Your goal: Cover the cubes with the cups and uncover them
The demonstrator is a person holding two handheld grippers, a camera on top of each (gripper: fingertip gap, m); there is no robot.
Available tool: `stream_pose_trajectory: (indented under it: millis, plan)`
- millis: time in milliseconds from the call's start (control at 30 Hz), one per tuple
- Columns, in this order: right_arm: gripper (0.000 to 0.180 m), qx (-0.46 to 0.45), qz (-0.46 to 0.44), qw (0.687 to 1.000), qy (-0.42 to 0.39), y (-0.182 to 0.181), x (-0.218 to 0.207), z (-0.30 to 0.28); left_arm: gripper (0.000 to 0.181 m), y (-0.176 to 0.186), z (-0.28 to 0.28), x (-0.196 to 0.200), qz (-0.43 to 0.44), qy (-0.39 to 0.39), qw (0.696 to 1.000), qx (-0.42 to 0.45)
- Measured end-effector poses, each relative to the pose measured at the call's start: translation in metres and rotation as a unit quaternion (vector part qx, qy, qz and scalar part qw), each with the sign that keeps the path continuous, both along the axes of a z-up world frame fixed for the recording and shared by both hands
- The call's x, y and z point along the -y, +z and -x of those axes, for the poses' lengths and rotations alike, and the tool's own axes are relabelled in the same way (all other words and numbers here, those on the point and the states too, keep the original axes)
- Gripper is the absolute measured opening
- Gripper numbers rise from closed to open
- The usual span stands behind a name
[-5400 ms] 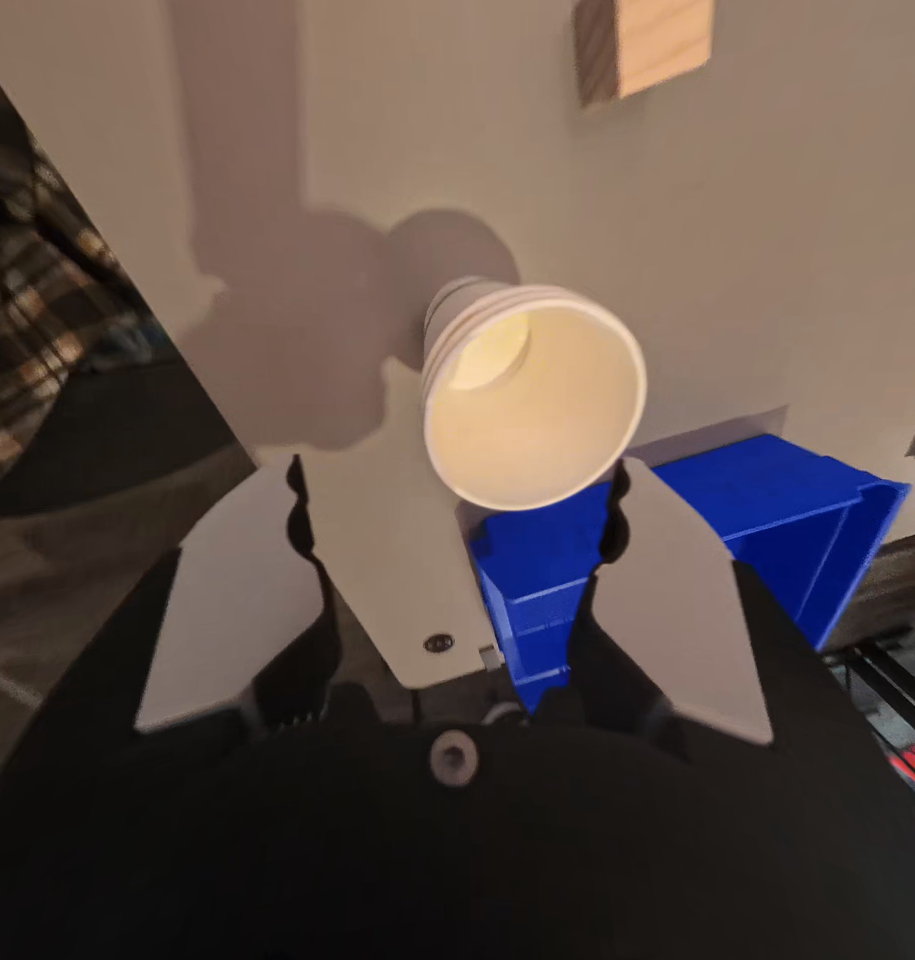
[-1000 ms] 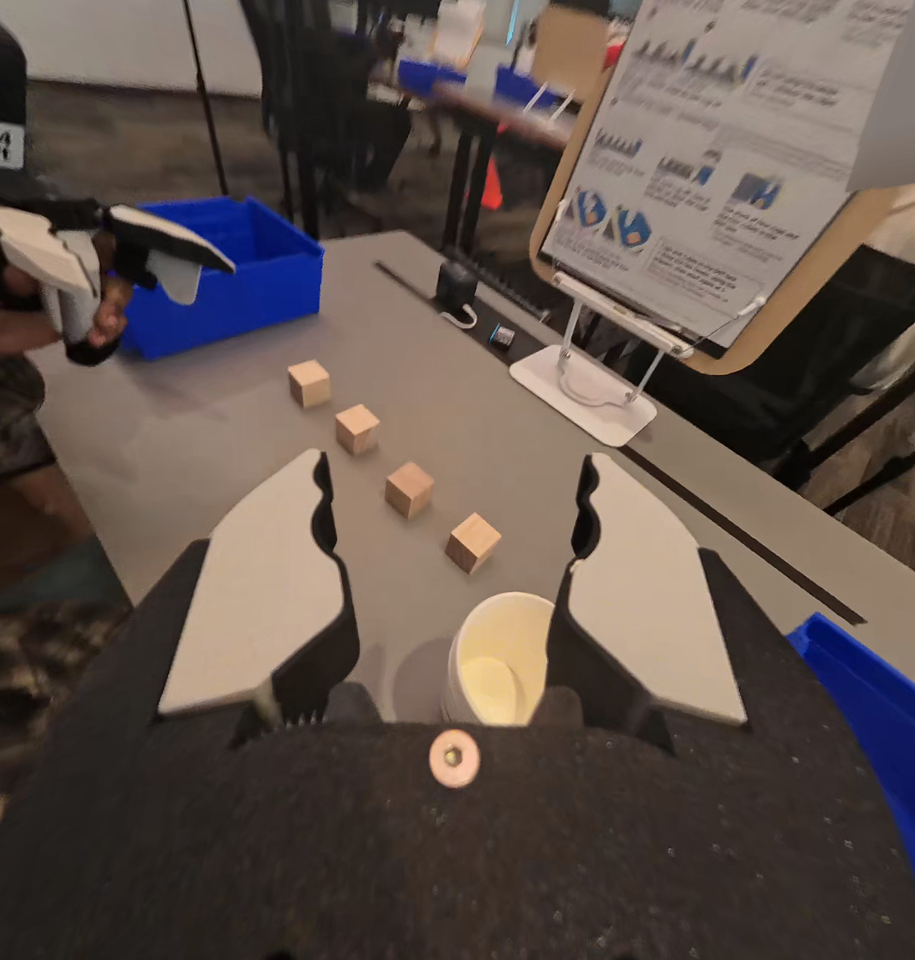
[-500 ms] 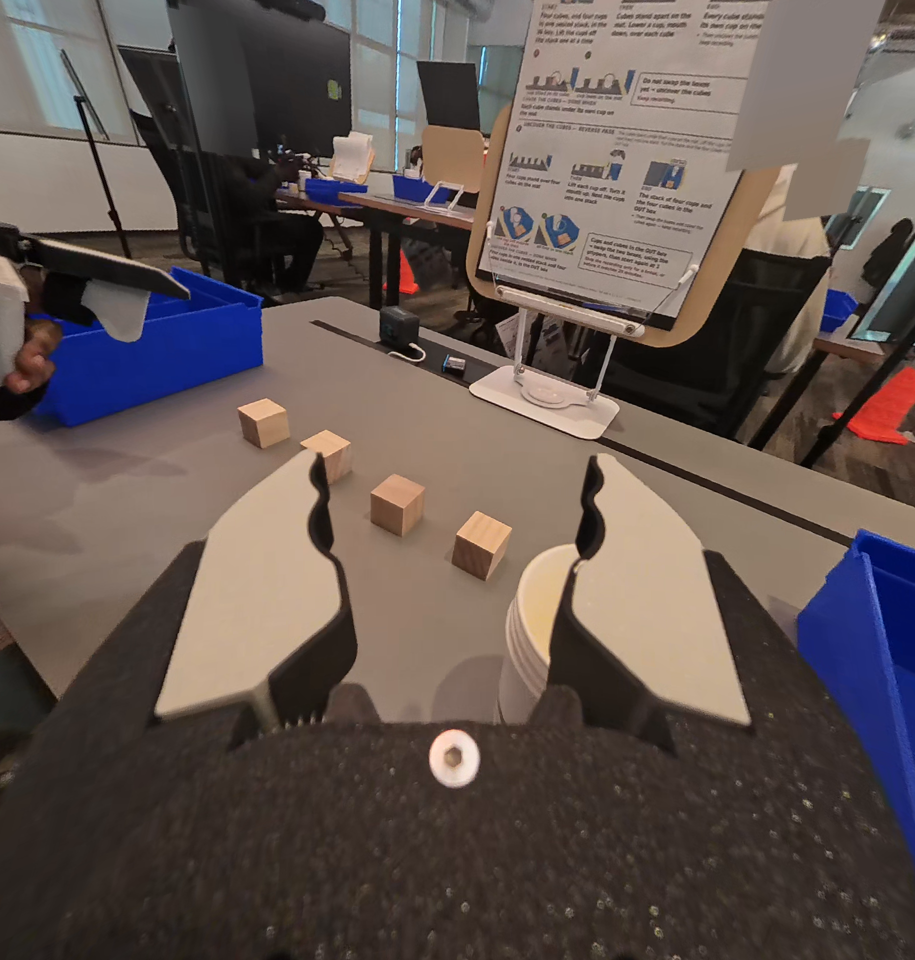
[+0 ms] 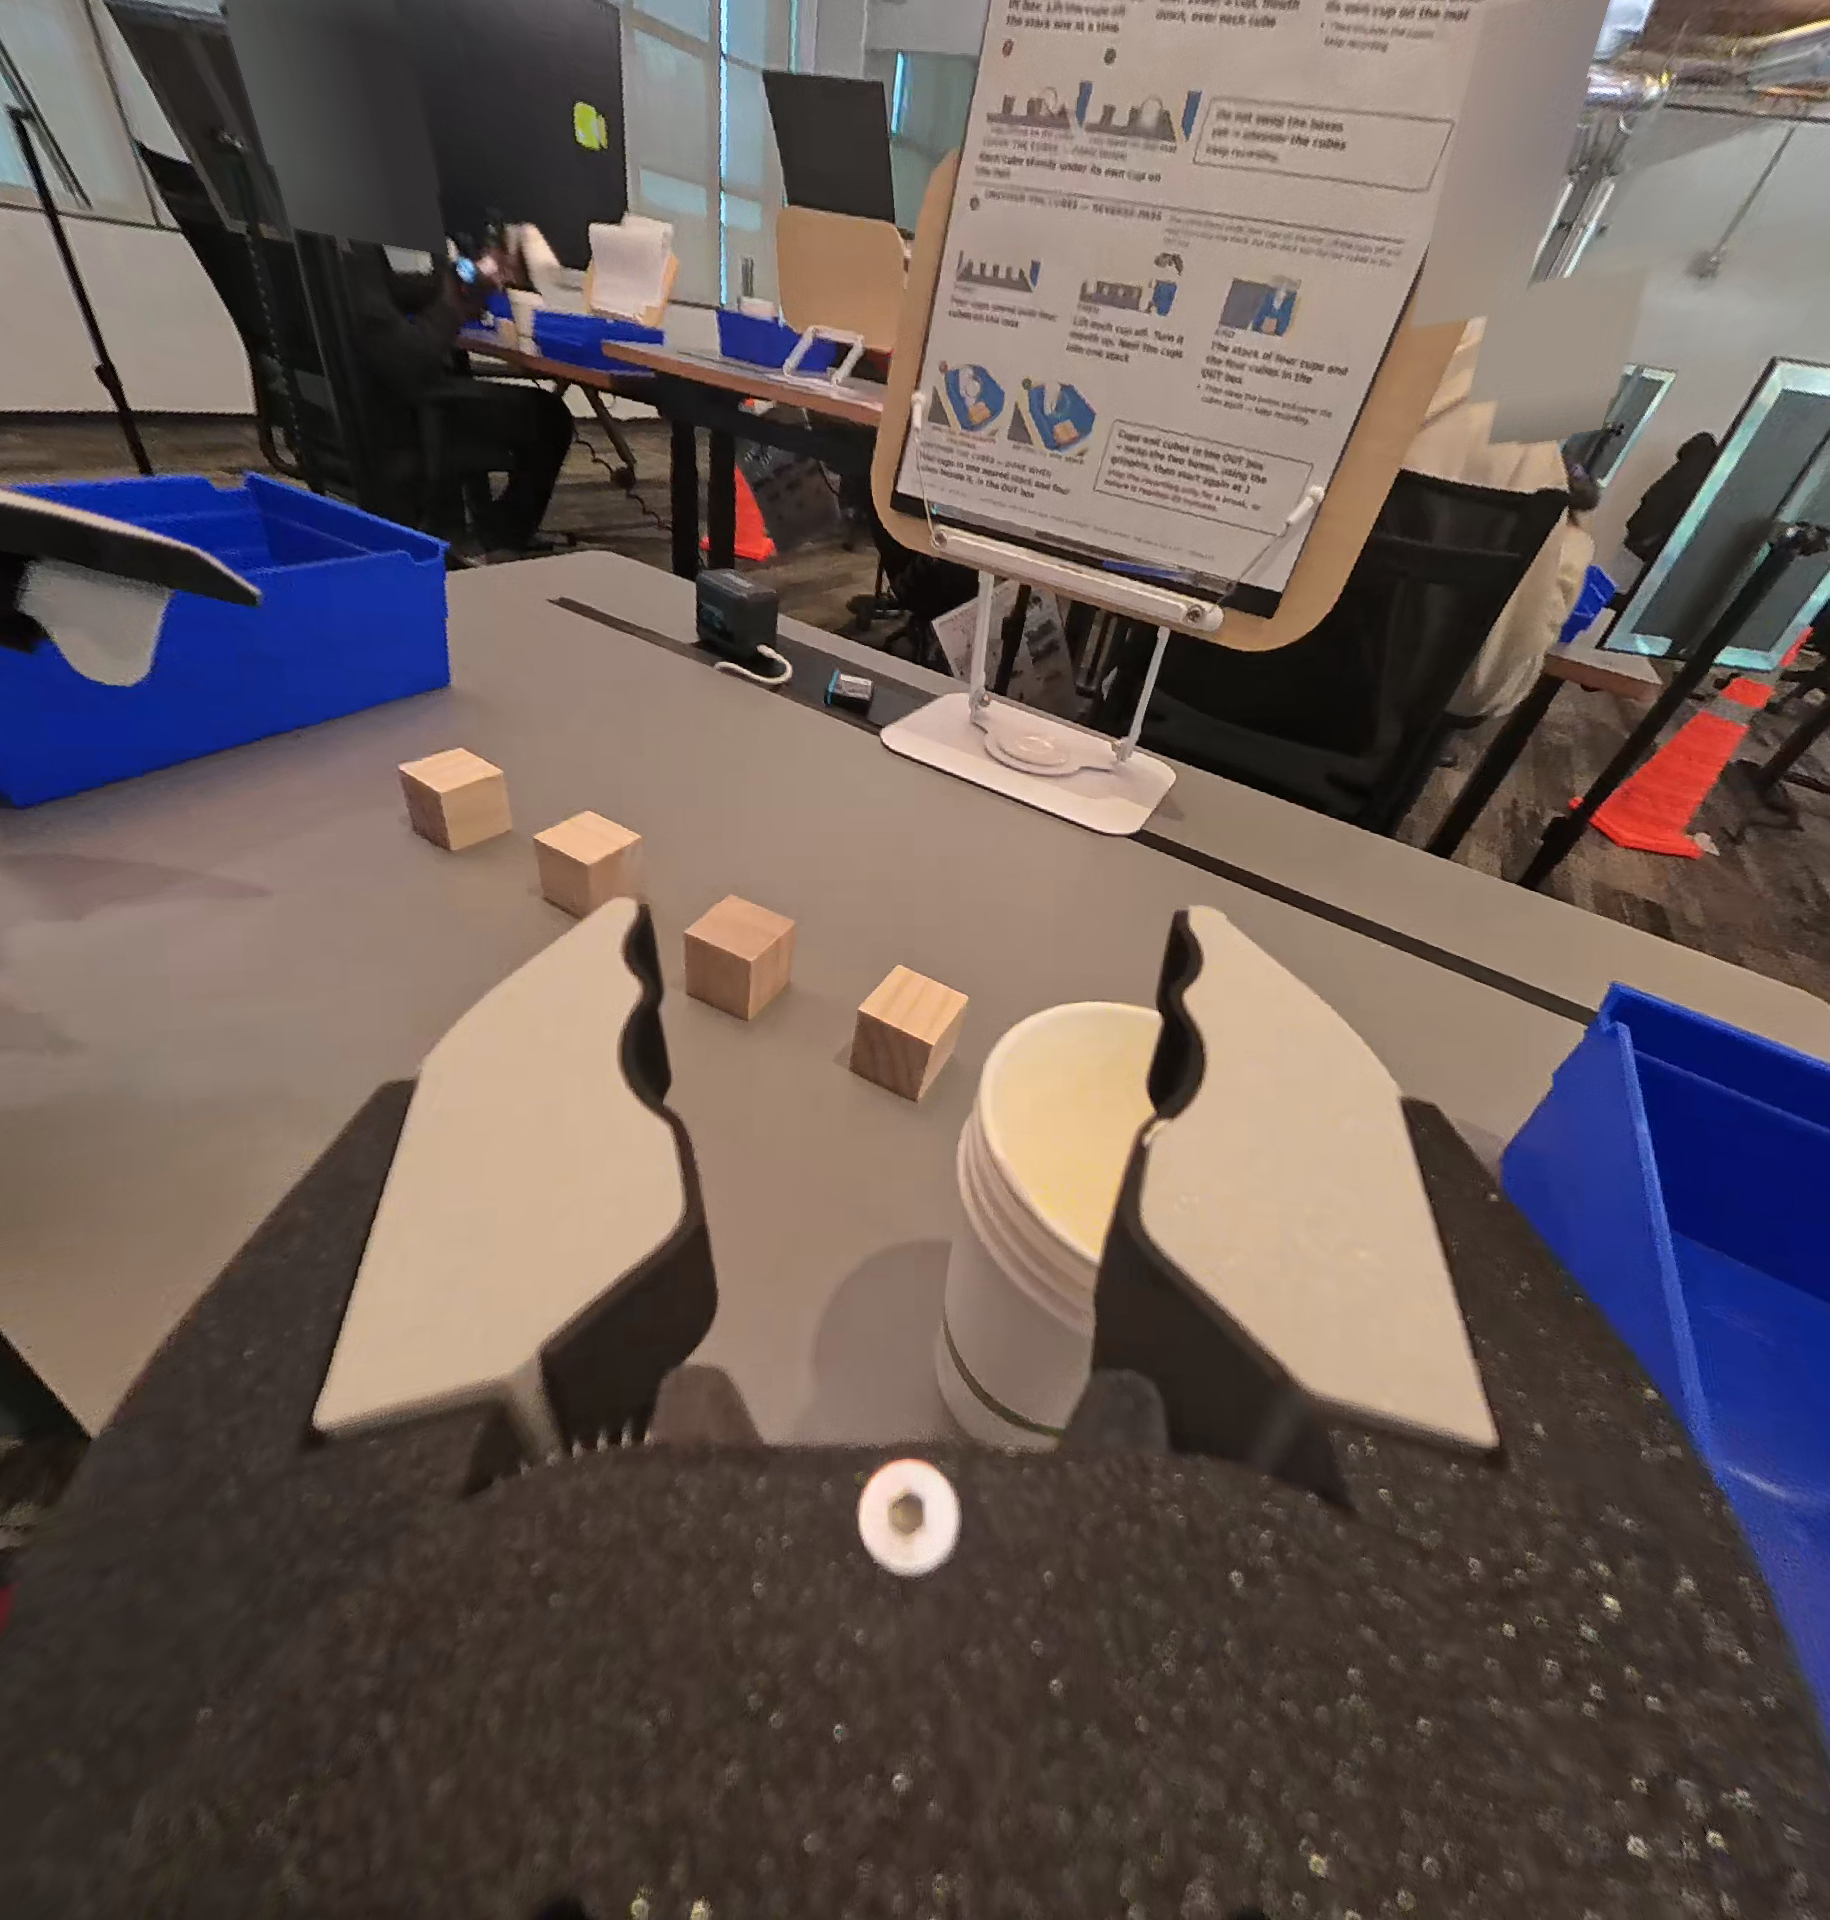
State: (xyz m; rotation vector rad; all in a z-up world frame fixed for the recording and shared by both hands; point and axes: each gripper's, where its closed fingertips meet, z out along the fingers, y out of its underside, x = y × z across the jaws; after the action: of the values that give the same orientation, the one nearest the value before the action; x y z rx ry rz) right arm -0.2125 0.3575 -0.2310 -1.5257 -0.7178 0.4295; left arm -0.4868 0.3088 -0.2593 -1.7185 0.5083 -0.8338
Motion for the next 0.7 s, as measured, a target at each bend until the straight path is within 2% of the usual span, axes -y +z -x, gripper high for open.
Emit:
stream_pose_trajectory:
  millis: [67,167,267,367,500,567,700]
  plan:
    - [0.09,0.022,0.007,1.0,-0.014,-0.005,-0.003,-0.006,0.104,-0.002,0.002,0.001,0.001,0.003,1.0,-0.01]
    - [0.085,0.105,0.027,0.994,-0.011,-0.017,-0.004,-0.015,0.104,0.0,0.003,0.003,-0.004,0.004,1.0,-0.022]
    - [0.078,0.231,0.074,0.969,0.047,-0.036,-0.001,-0.017,0.104,0.003,0.003,0.006,-0.01,0.002,1.0,-0.023]
    - [0.073,0.391,0.105,0.91,0.089,-0.056,-0.003,-0.028,0.104,0.002,0.003,0.008,-0.007,-0.001,1.0,-0.029]
    - [0.073,0.554,0.156,0.803,0.152,-0.084,-0.003,-0.041,0.104,0.004,0.002,0.01,-0.011,-0.004,0.999,-0.032]
    - [0.073,0.597,0.179,0.763,0.174,-0.096,-0.006,-0.044,0.104,0.005,0.001,0.011,-0.013,-0.005,0.999,-0.036]
    - [0.06,0.62,0.237,0.717,0.212,-0.12,-0.01,-0.045,0.104,0.005,0.001,0.014,-0.014,-0.007,0.999,-0.04]
